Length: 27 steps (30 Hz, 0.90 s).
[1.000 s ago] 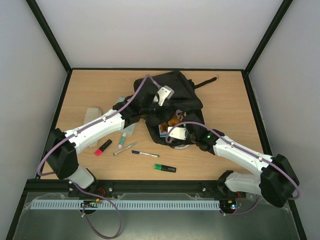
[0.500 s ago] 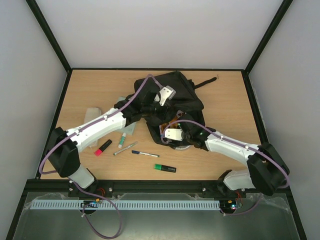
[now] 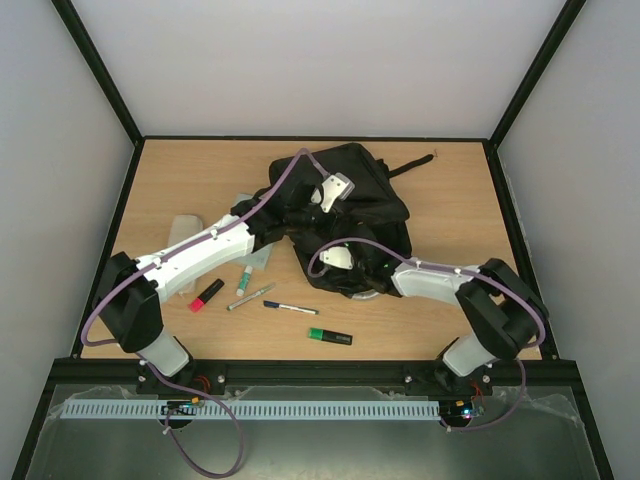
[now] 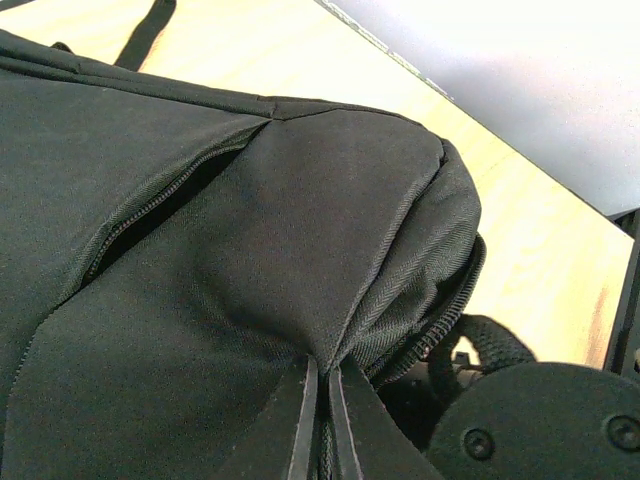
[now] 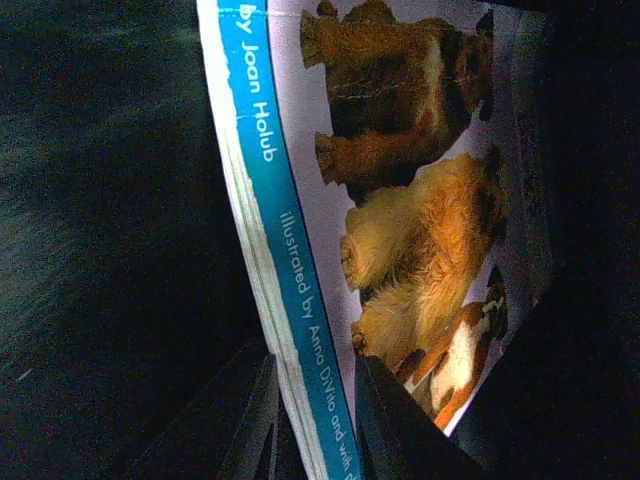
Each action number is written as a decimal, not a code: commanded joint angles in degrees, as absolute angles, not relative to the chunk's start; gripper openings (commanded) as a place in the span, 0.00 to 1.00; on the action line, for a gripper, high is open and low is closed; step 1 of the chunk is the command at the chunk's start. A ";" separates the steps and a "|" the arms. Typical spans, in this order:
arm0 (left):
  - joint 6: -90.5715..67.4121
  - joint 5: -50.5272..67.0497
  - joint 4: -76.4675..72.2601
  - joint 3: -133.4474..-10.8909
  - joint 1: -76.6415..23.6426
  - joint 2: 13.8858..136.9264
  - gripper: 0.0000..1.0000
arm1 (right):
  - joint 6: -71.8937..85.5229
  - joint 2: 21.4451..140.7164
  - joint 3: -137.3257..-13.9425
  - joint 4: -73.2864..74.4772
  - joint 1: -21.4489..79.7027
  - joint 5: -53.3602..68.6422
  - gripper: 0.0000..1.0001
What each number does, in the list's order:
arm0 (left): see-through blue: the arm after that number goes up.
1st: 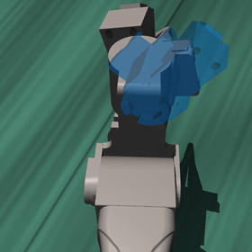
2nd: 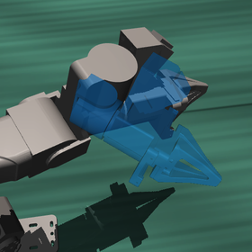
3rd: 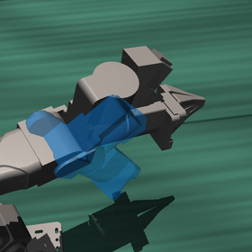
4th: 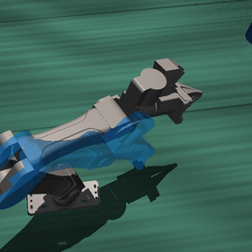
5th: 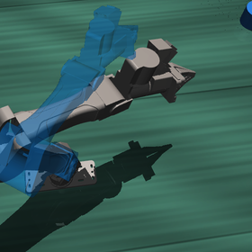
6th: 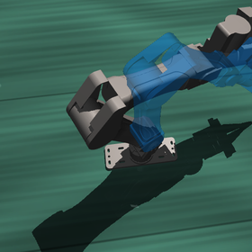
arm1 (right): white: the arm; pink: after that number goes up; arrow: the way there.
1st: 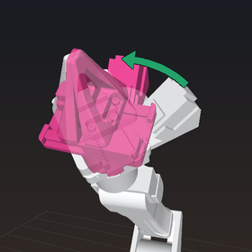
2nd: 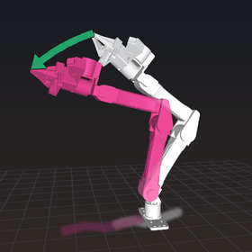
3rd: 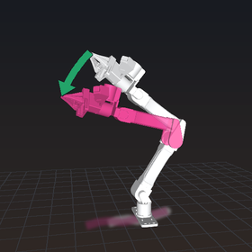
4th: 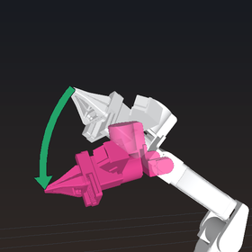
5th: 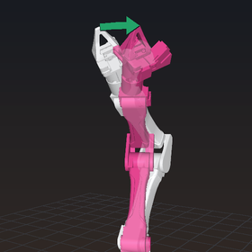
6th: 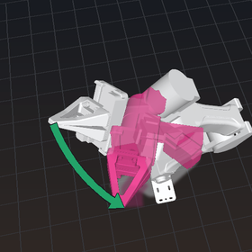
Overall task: Pack the student bag
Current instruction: Place the book in the student bag.
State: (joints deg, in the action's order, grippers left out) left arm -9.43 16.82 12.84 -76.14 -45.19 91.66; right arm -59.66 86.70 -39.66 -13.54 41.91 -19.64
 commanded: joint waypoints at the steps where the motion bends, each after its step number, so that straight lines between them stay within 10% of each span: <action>1: -8.66 19.95 10.40 -79.37 -46.09 91.06 0.02 | -60.80 90.77 -38.34 -27.08 41.67 -24.62 0.23; 12: -7.84 18.54 12.00 -78.90 -46.29 90.65 0.02 | -58.34 96.04 -37.56 -33.55 41.51 -27.99 0.21; 27: -7.12 12.90 13.86 -80.77 -46.16 94.97 0.02 | -47.69 64.45 -33.03 11.87 43.15 -8.14 0.35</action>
